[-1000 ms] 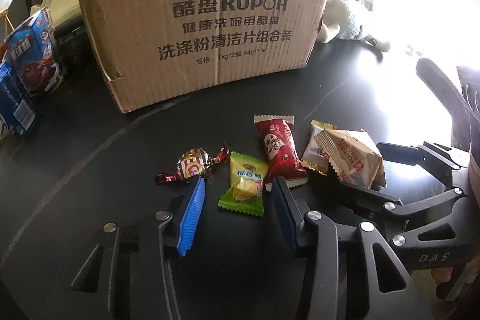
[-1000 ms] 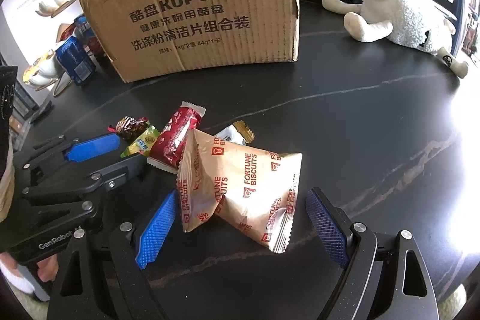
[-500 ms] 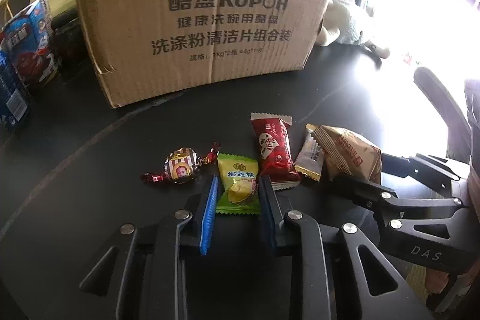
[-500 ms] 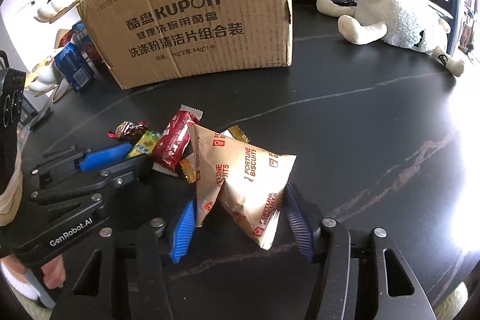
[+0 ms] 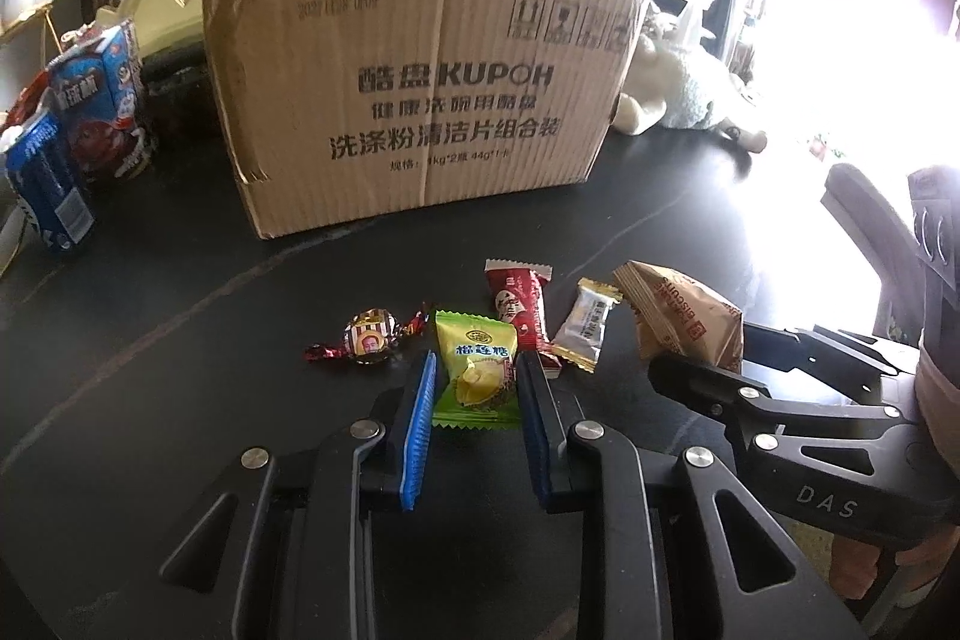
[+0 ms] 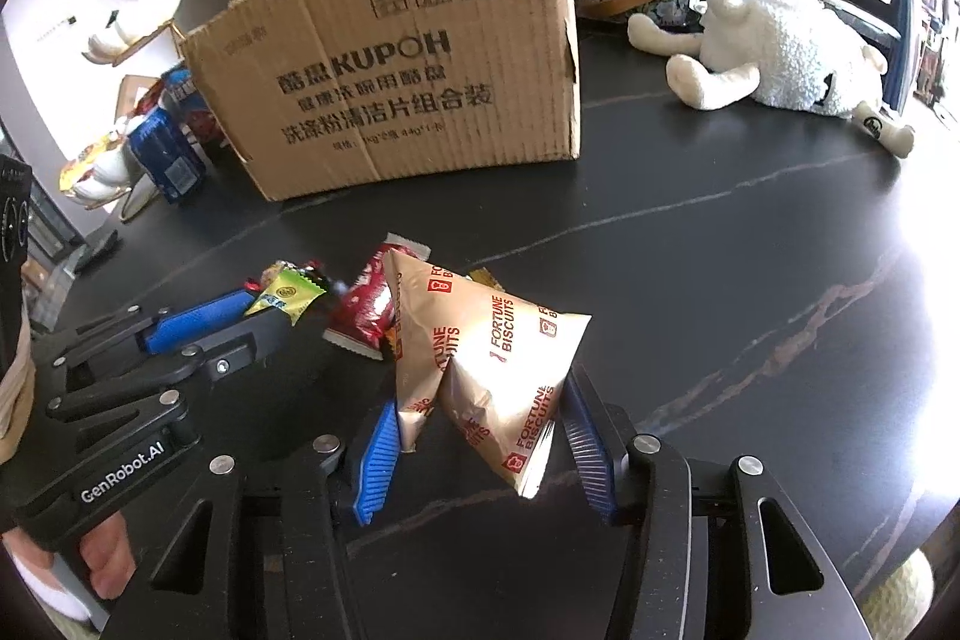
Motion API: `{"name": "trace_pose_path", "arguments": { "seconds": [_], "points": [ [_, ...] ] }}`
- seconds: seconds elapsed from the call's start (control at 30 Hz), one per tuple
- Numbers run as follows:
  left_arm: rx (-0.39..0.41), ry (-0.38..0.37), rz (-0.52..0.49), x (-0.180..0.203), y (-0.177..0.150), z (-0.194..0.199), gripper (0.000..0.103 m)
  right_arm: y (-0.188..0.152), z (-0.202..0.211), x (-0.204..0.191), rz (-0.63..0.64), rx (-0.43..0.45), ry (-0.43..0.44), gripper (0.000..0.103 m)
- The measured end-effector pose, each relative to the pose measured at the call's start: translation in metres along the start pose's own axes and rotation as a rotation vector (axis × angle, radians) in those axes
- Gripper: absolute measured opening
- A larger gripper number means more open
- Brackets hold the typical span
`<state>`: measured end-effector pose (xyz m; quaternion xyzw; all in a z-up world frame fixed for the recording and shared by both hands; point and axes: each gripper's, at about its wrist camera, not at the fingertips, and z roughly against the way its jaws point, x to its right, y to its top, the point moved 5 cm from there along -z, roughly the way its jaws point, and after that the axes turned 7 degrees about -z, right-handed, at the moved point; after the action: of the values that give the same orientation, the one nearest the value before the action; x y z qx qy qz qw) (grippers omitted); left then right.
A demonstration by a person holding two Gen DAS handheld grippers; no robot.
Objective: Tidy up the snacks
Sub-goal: 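Carry both packets into the cardboard box and open both tools to drop them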
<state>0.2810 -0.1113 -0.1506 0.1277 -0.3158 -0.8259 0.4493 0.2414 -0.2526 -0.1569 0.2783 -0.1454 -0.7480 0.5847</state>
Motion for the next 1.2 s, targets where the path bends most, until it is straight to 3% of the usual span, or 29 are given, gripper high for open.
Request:
{"name": "trace_pose_path", "arguments": {
  "seconds": [0.5, 1.2],
  "points": [
    [0.108, 0.049, -0.004, 0.006, 0.015, 0.063, 0.027, 0.013, 0.046, -0.02, 0.035, 0.096, 0.042, 0.052],
    [0.282, 0.101, -0.009, 0.006, 0.075, 0.139, 0.027, 0.064, 0.108, -0.047, 0.087, 0.251, 0.102, 0.052]
  ]
}}
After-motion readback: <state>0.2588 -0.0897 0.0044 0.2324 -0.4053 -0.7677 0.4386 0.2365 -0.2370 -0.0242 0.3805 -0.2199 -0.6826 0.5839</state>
